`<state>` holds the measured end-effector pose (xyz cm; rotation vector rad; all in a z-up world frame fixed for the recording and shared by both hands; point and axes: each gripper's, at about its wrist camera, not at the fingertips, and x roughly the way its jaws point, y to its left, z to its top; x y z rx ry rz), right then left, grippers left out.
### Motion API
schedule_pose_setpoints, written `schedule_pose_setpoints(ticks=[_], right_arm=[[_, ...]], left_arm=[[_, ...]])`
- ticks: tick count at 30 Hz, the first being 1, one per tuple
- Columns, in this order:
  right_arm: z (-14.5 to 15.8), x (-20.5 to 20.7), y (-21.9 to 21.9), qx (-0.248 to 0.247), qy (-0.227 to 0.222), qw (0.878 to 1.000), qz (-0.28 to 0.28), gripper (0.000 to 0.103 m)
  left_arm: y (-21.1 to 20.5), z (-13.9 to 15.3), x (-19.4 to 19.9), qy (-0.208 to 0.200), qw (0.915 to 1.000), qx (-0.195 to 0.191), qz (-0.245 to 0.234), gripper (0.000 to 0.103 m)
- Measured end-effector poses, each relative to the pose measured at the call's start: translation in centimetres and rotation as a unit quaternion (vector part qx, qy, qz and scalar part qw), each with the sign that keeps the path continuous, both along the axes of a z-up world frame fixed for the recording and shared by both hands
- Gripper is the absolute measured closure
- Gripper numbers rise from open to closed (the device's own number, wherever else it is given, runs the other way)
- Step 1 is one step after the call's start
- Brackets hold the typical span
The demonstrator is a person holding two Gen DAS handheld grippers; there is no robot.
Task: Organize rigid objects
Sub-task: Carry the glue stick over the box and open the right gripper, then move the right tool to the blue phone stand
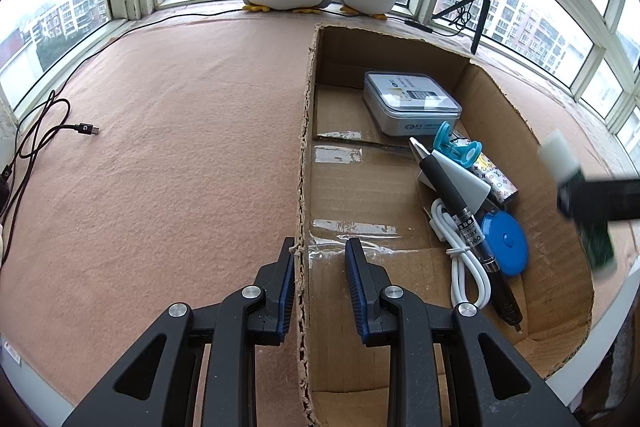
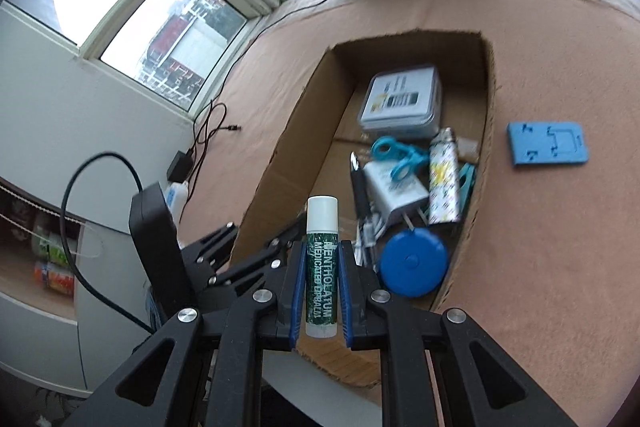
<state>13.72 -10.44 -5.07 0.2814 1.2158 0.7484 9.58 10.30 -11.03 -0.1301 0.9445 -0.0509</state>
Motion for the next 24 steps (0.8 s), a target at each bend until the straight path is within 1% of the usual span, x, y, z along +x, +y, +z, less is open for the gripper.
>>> schedule_pose_setpoints(ticks=[6,7,9,10,11,19,22,24], right_arm=[[-1.3,-1.1,0.9,-0.012,0.014,1.0,0.011,0.089],[-1.4,-1.1,0.9,-0.015,0.016,1.0,0.012,0.088],[-1.6,-1.2,1.0,-0.028,0.011,1.0,0.01,0.08],[-1.6,-1.2,1.1,-0.03,0.009,0.999,0.008,0.068],[-1.4,-1.3,0.9,-0.031,0.002,1.0,0.004,0.061],[-0.1,-1.4,-0.4,-0.025,-0.024,0.999,-0.014,0.061],[0.7,-0.9,-1.7,-0.027,-0.041,0.998,-0.033,0.061],[1.1,-0.4,-2.9,-0.037,-0.056,0.996,-0.052,0.061]], left_arm=[[-0.2,0.0,0.0,0.0,1.0,0.004,0.001,0.077],[-0.2,0.0,0.0,0.0,1.0,0.004,0.001,0.077],[-0.2,0.0,0.0,0.0,1.0,0.005,0.001,0.077],[-0.3,0.0,0.0,0.0,1.0,0.005,0.001,0.077],[-0.3,0.0,0.0,0.0,1.0,0.006,0.001,0.077],[-0.4,-0.1,0.0,0.0,1.0,0.009,0.002,0.077],[-0.5,-0.1,0.0,0.001,1.0,0.009,0.001,0.077],[-0.5,-0.1,0.0,0.001,0.9999,0.01,0.001,0.077]])
